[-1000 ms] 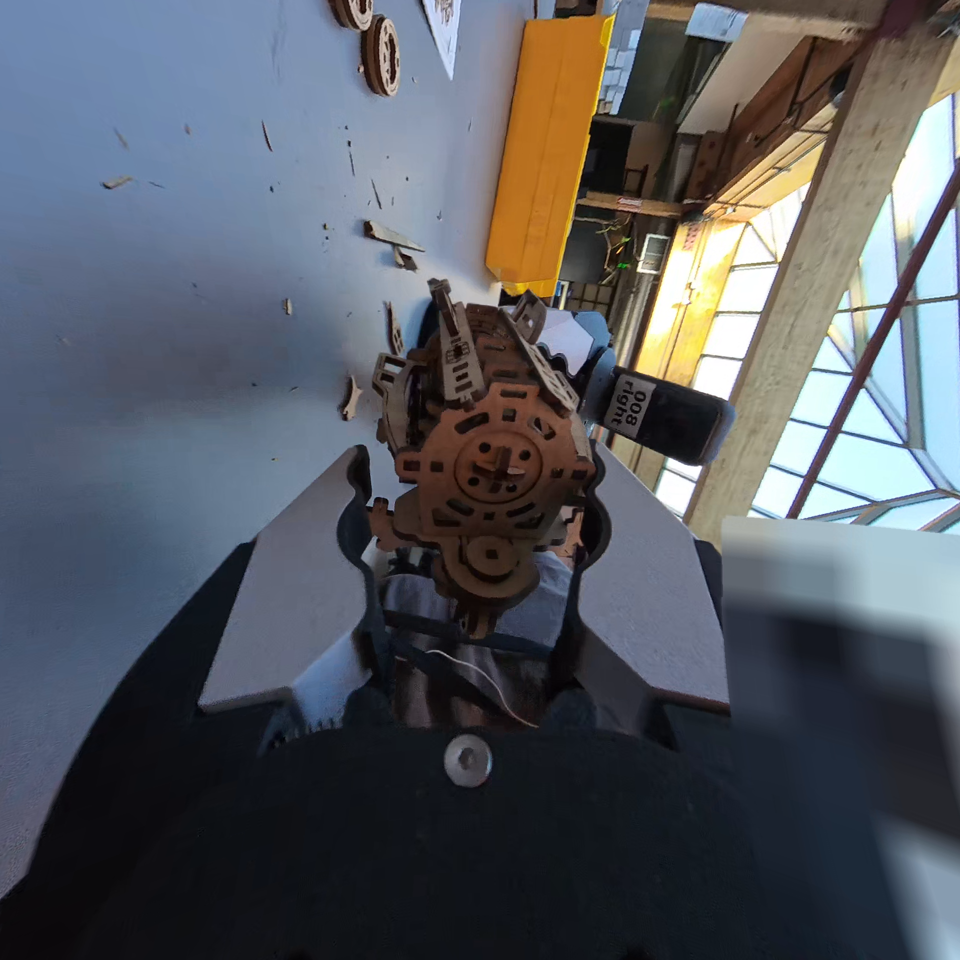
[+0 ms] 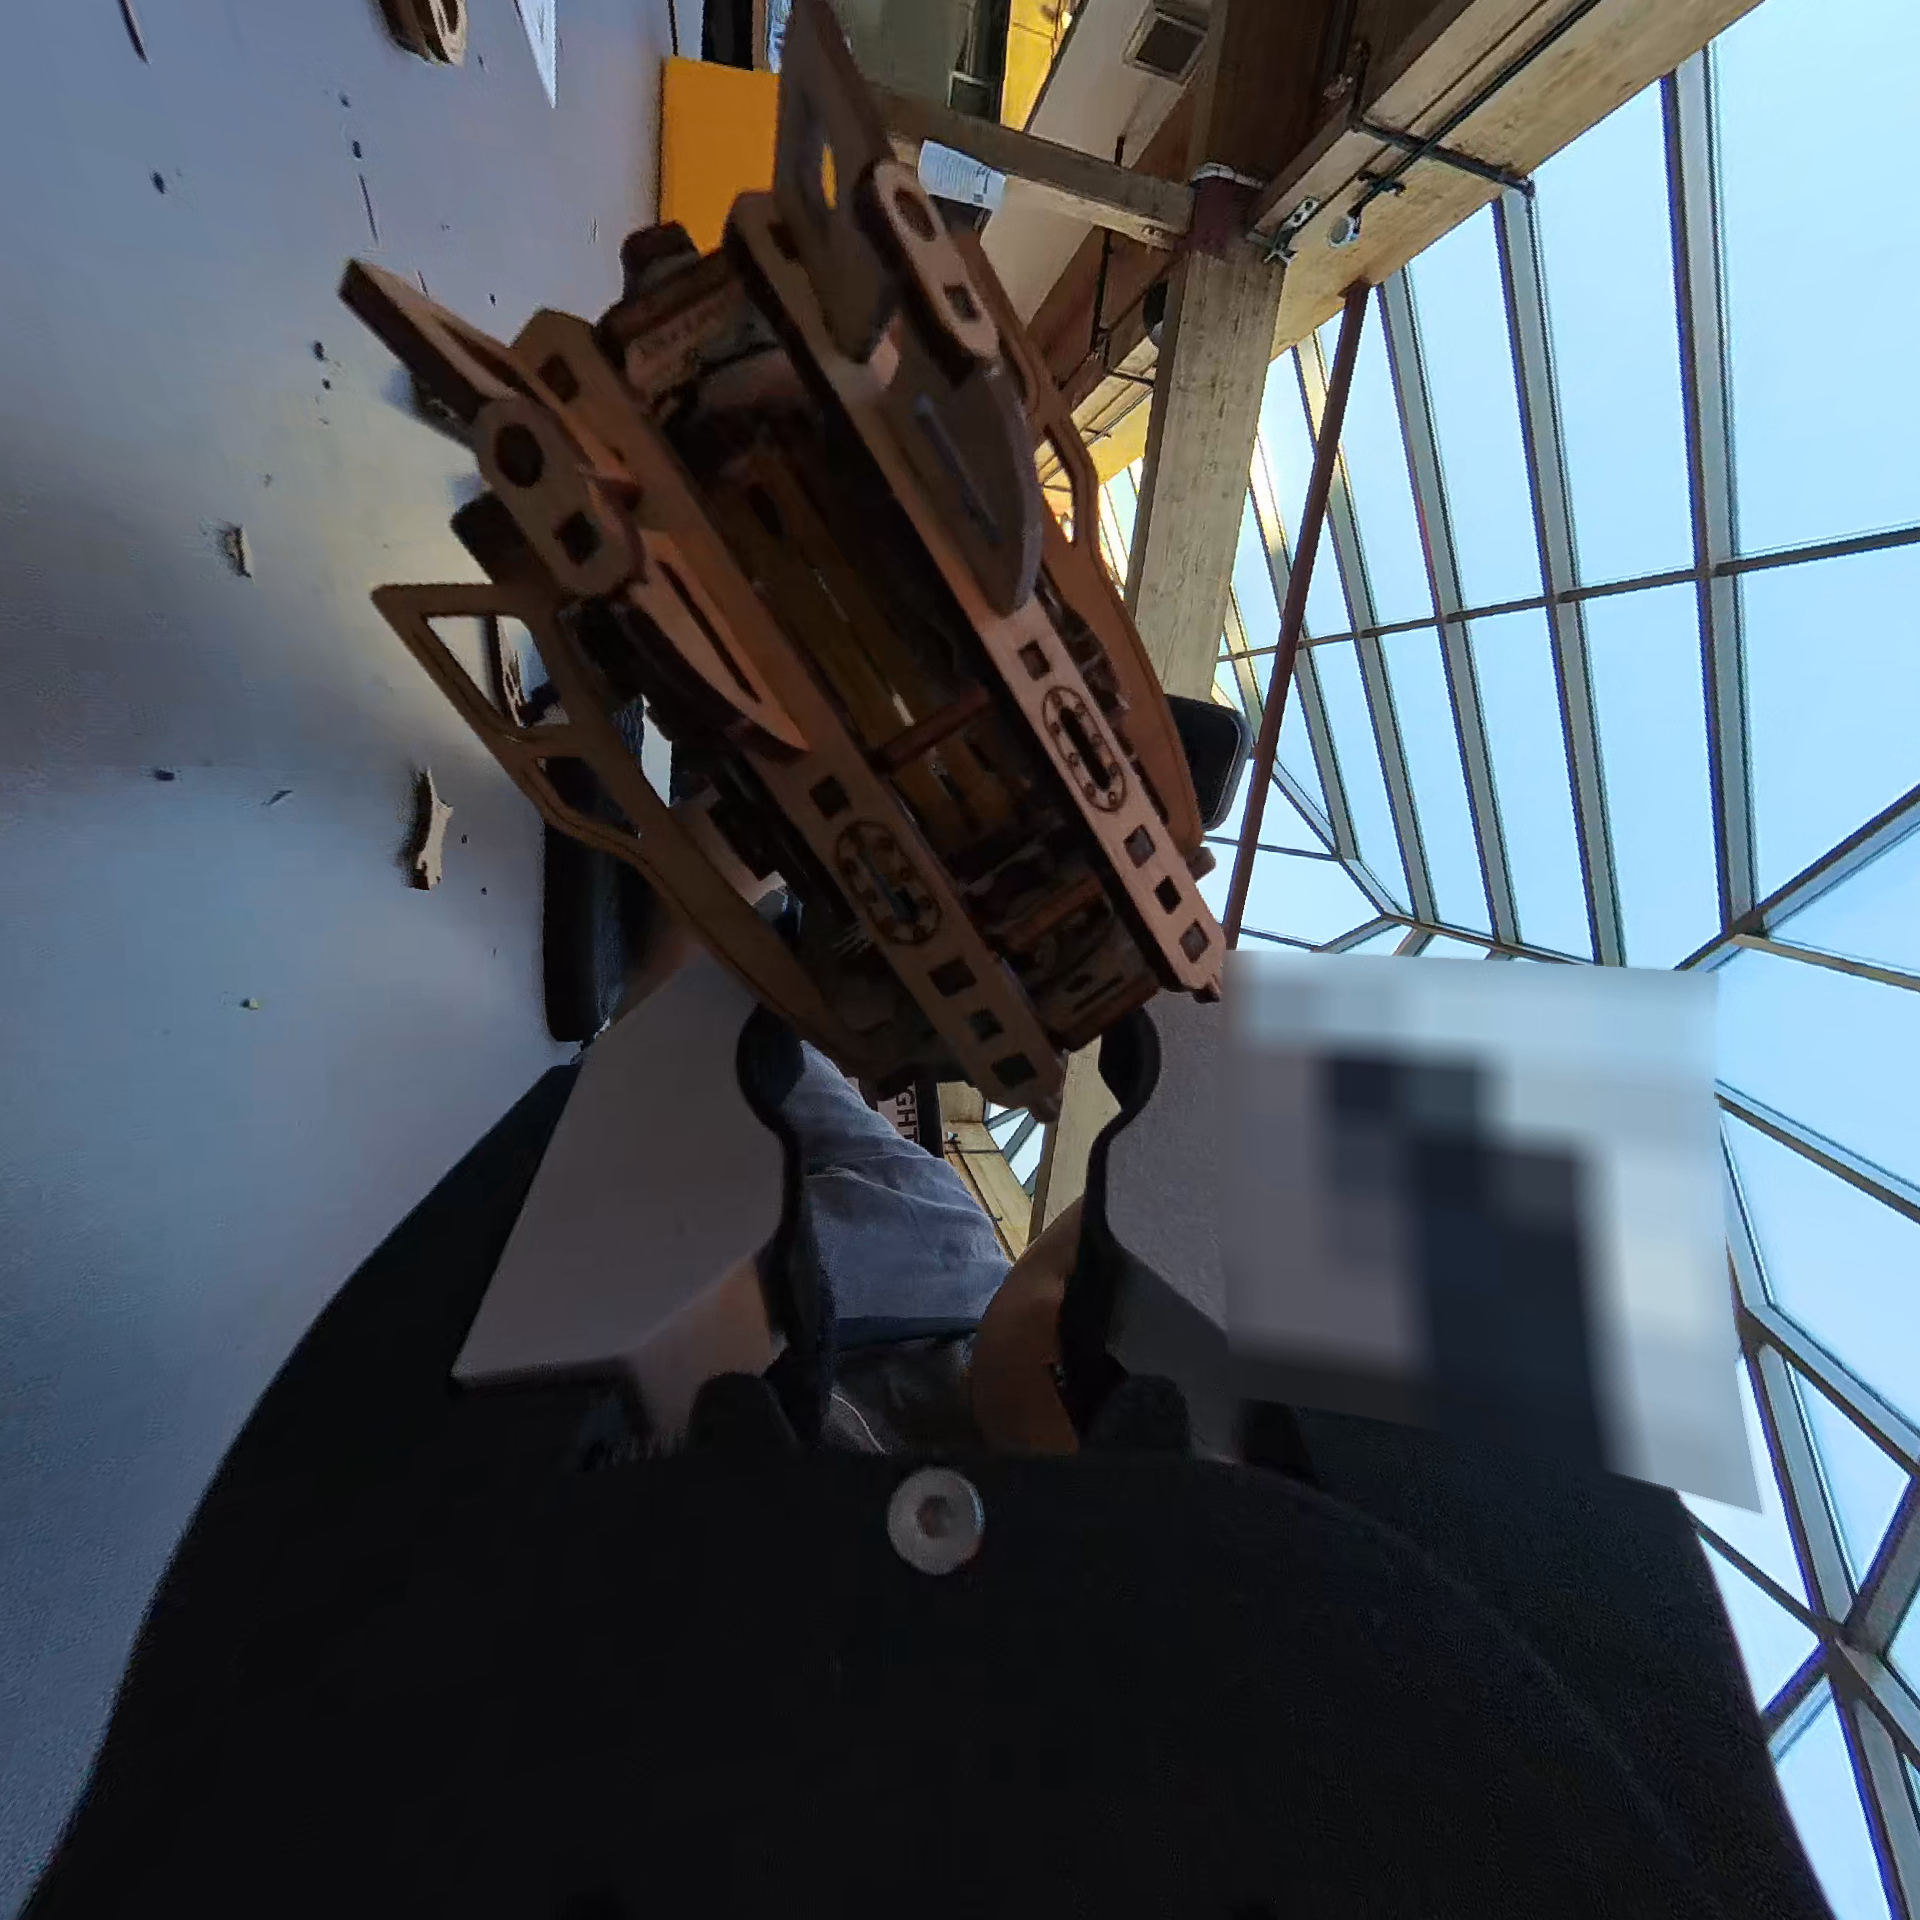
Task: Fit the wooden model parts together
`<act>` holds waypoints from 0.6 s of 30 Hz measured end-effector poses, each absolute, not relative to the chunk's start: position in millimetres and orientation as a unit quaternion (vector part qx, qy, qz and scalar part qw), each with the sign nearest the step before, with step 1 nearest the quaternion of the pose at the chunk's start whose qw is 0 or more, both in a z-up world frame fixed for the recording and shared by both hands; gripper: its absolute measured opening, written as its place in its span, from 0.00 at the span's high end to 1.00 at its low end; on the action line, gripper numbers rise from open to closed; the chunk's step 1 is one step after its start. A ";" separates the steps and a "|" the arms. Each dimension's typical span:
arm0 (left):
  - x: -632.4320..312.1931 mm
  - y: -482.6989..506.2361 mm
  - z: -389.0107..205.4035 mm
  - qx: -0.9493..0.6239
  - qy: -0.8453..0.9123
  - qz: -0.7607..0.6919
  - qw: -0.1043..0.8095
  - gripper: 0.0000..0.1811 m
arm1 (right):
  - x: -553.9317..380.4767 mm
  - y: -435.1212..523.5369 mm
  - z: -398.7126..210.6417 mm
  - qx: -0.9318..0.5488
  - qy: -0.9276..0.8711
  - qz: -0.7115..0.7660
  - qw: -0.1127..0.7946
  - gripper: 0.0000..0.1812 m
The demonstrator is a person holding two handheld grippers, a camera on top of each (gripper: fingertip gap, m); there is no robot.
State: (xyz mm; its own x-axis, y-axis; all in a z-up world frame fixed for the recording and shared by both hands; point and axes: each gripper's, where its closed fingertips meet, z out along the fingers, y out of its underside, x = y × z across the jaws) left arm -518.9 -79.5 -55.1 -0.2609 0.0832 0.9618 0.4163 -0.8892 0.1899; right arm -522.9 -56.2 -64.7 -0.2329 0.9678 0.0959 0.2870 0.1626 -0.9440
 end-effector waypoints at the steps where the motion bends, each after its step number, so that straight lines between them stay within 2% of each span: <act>1: -519.3 -79.1 -55.9 -0.594 -0.213 -0.768 0.108 0.70 | -522.6 -53.2 -68.5 -0.477 -0.661 0.412 0.408 0.70; 4: -518.9 -79.5 -53.5 -0.571 -0.231 -0.781 0.100 0.70 | -521.9 -52.1 -70.0 -0.439 -0.688 0.345 0.463 0.70; 8: -508.1 -82.9 -46.6 -0.547 -0.244 -0.796 0.086 0.69 | -522.4 -65.8 -72.2 -0.363 -0.745 0.250 0.501 0.63; 10: -501.9 -84.5 -45.1 -0.544 -0.244 -0.799 0.079 0.69 | -520.1 -68.6 -74.8 -0.330 -0.764 0.207 0.515 0.63; 13: -497.0 -84.8 -47.0 -0.548 -0.251 -0.794 0.077 0.68 | -515.6 -71.5 -82.3 -0.307 -0.786 0.188 0.503 0.65; 17: -494.9 -85.9 -51.6 -0.564 -0.241 -0.786 0.079 0.73 | -511.9 -72.7 -95.3 -0.308 -0.805 0.183 0.474 0.69; 18: -498.0 -84.3 -49.2 -0.554 -0.243 -0.791 0.088 0.78 | -510.8 -72.6 -100.8 -0.314 -0.809 0.183 0.462 0.70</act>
State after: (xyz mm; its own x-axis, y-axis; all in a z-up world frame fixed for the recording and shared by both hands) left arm -498.0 -84.3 -49.2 -0.3706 0.1300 0.9197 0.4081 -0.8667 0.2869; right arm -510.8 -72.6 -100.8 -0.3766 0.6775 0.6318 0.3392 0.7355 -0.5865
